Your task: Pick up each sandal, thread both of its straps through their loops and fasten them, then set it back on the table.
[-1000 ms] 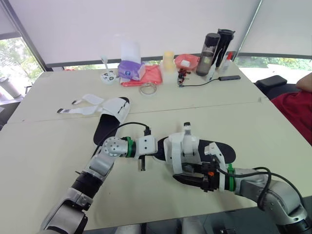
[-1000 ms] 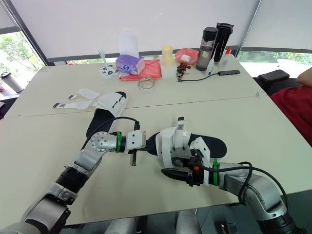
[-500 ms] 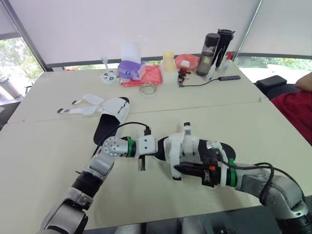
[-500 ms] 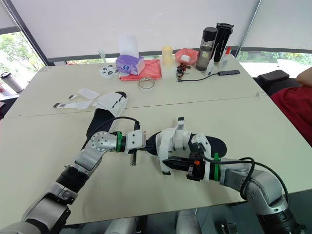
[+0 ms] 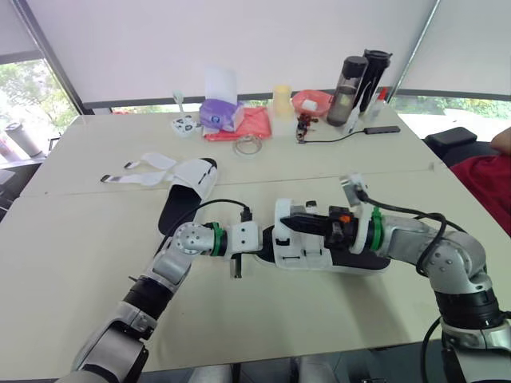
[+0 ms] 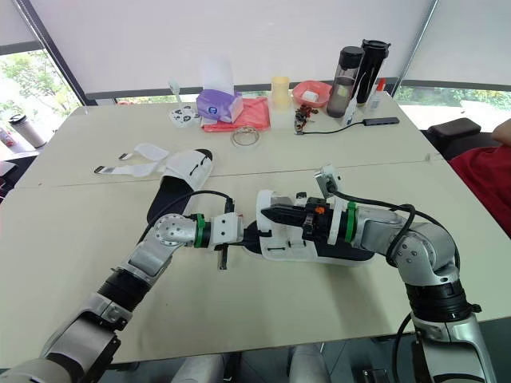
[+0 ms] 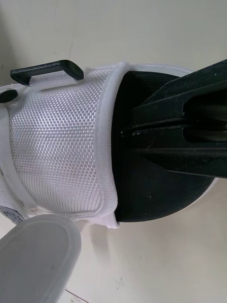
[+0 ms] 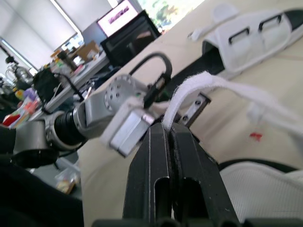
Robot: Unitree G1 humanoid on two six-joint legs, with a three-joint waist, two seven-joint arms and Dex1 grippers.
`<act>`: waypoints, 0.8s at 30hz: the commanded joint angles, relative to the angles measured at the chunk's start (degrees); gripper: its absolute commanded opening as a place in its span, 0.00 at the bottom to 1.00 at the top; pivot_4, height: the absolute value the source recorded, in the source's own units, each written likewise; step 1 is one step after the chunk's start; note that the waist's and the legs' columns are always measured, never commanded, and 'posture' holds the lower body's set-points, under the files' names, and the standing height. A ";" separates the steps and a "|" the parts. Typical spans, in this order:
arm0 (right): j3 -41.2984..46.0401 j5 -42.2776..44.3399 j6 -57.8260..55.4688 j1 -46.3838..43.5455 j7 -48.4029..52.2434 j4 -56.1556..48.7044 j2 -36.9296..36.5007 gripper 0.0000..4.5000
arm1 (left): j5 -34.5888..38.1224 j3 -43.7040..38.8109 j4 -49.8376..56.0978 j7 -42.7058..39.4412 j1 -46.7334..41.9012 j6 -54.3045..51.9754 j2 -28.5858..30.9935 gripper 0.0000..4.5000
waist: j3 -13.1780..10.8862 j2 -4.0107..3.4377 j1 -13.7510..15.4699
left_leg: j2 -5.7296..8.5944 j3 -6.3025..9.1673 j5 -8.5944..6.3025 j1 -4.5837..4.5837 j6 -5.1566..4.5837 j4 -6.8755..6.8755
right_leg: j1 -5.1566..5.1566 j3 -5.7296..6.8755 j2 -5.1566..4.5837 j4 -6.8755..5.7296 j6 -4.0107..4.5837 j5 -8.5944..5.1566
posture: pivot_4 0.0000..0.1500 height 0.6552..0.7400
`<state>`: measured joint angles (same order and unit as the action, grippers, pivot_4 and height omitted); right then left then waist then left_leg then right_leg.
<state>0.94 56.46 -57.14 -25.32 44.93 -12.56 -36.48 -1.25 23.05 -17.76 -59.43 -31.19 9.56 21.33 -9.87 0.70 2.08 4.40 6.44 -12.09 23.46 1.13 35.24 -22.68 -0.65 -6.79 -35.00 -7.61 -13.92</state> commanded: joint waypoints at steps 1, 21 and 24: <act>-0.77 -2.46 0.80 0.13 3.28 1.70 -1.17 0.01 | -3.67 2.26 -2.84 0.42 1.70 -1.47 0.70 0.00 | 0.00 0.00 0.07 | 0.00 0.00 0.00 0.00 0.00 0.00 | 0.00 0.00 0.00 0.00 0.00 0.00 | 1.00 1.00; -1.82 -10.57 1.94 2.99 8.17 6.20 -2.29 0.01 | -3.48 2.19 -2.52 1.42 2.15 -1.93 0.63 0.00 | 0.00 0.00 0.11 | 0.00 -0.01 0.00 0.00 0.01 0.00 | 0.00 0.00 0.00 0.00 -0.01 0.00 | 1.00 1.00; -1.65 -12.35 3.17 2.78 7.65 7.39 -1.54 0.01 | -3.51 2.22 -2.62 1.59 2.12 -1.91 0.57 0.00 | 0.00 0.00 0.13 | 0.00 -0.01 0.00 0.00 0.01 0.00 | 0.01 0.00 0.00 0.00 -0.01 0.00 | 1.00 1.00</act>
<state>-0.97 45.49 -54.83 -22.53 53.14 -5.81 -38.16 -1.26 23.32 -17.07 -57.93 -30.43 9.56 21.32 -9.87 0.71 2.21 4.40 6.43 -12.10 23.45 1.14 35.24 -22.67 -0.65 -6.78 -35.00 -7.62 -13.93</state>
